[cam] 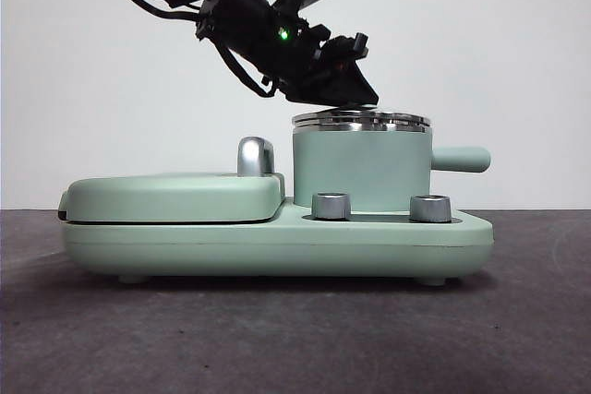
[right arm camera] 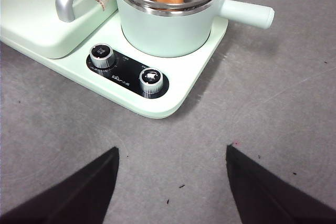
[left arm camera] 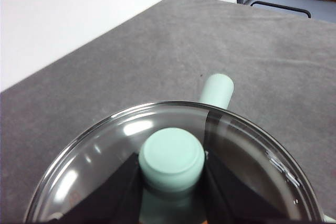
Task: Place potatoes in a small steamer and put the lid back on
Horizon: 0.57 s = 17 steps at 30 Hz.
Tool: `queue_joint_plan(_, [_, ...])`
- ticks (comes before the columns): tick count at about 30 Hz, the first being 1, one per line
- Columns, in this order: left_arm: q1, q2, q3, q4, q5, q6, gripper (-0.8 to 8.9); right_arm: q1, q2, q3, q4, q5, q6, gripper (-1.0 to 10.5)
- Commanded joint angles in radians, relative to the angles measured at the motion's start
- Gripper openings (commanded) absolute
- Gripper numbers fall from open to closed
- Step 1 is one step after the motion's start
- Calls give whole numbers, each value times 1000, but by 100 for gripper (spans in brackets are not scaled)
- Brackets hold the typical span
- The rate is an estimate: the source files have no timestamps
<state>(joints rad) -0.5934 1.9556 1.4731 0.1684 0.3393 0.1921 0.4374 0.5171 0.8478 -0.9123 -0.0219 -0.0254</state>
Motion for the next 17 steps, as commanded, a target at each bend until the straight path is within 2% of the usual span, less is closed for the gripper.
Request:
queue_joint_plan(1, [-13, 24, 37, 6, 3, -3, 10, 5, 3, 8, 5, 4, 6, 316])
queue_joint_plan(15, [-17, 24, 37, -47, 3, -2, 11, 5, 3, 8, 5, 4, 7, 316])
queue_joint_plan(17, [-17, 24, 37, -44, 3, -2, 44, 5, 3, 8, 5, 4, 7, 316])
